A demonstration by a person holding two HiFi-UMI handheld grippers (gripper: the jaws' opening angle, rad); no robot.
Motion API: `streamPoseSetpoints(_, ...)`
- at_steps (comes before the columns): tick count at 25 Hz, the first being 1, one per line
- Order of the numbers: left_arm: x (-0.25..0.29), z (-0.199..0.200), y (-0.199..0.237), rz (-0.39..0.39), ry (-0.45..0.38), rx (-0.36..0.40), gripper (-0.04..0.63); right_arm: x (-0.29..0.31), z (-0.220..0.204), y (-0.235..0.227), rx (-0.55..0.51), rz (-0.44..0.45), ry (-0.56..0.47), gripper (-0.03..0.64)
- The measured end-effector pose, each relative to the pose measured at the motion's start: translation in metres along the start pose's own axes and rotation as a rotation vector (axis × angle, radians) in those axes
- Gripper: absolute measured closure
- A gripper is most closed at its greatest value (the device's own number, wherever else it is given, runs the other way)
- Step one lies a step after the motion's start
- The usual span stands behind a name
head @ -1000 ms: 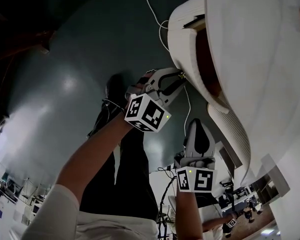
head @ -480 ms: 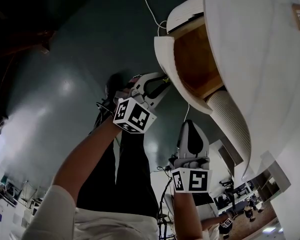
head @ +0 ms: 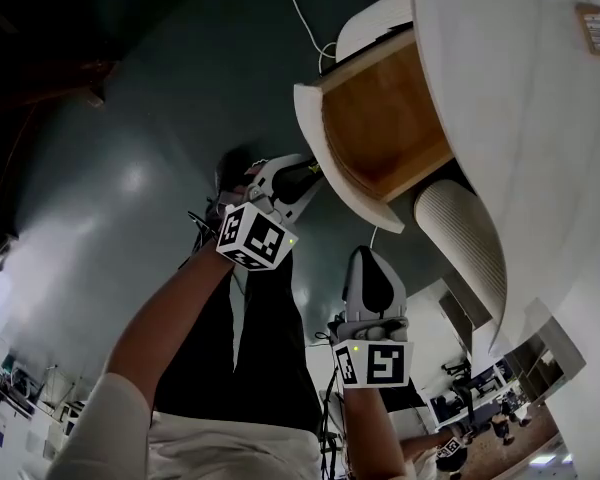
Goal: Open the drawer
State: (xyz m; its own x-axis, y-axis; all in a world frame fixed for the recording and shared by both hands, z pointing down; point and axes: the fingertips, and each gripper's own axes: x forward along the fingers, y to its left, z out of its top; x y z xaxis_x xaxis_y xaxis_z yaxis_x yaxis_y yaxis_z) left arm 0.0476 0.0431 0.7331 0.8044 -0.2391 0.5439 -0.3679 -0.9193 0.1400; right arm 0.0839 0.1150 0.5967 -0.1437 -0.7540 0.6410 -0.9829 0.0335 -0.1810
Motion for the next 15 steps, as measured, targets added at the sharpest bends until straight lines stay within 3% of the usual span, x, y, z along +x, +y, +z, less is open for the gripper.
streamPoseSetpoints(15, -0.014, -0.018, 0.001, -0.01, 0.065, -0.005, 0.488, -0.009, 0.012, 0.015, -0.001, 0.007, -0.013, 0.606)
